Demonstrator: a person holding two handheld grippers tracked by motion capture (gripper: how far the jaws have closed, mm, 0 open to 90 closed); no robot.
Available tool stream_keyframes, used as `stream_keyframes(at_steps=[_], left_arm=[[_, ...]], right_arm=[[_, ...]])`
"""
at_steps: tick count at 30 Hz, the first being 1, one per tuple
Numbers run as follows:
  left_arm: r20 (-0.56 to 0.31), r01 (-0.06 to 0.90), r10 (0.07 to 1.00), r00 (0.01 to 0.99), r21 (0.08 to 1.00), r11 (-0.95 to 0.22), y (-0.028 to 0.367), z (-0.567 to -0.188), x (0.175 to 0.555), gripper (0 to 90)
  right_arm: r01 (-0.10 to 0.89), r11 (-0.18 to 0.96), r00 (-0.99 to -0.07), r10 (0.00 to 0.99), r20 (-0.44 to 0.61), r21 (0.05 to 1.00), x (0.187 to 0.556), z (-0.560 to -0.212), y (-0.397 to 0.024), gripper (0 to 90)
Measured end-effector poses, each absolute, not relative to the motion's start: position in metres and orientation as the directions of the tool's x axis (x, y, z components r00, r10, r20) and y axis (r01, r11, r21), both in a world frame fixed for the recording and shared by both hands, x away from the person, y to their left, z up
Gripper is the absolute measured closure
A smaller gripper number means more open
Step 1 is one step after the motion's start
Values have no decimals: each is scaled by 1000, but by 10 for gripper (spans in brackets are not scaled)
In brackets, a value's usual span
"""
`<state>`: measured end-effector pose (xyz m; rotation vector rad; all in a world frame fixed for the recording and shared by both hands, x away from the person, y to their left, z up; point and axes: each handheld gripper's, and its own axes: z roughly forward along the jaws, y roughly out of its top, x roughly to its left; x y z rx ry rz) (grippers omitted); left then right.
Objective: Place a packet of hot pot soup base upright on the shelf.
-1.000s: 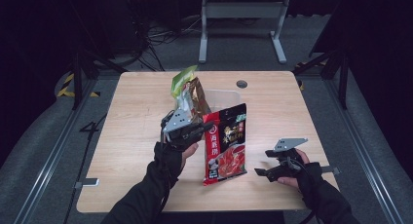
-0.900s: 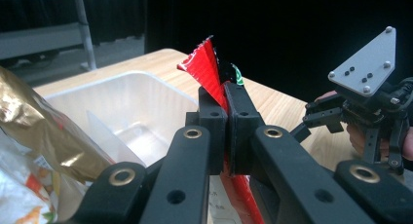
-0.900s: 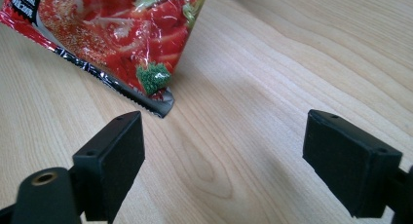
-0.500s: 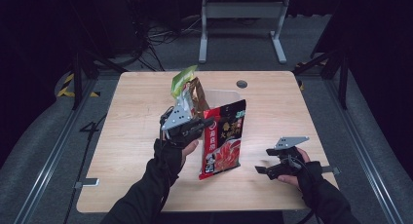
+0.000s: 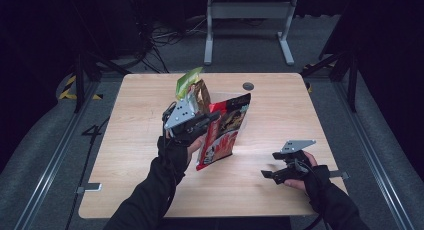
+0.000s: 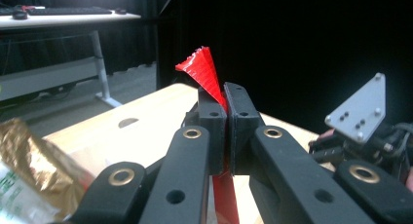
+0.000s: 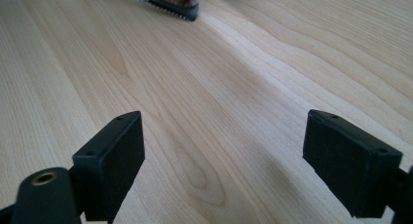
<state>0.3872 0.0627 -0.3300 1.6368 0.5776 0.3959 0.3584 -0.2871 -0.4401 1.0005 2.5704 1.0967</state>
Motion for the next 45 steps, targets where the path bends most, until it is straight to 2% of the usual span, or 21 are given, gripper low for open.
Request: stream_keyframes(at_steps=[16, 29, 36, 45], left_arm=[[-51, 87, 604, 795, 996, -30, 51, -296, 404, 876], [-50, 86, 643, 764, 996, -25, 34, -282, 442, 878], [-79, 112, 680, 729, 994, -5, 24, -285, 466, 882], [-72, 131, 735, 675, 991, -23, -1, -298, 489, 889]], right_arm=[[523, 493, -751, 653, 102, 695, 356, -441, -292, 165], [528, 488, -752, 650, 115, 695, 356, -442, -294, 168], [531, 488, -752, 648, 119, 693, 355, -443, -295, 170], [524, 501, -759, 641, 112, 689, 353, -443, -293, 172]])
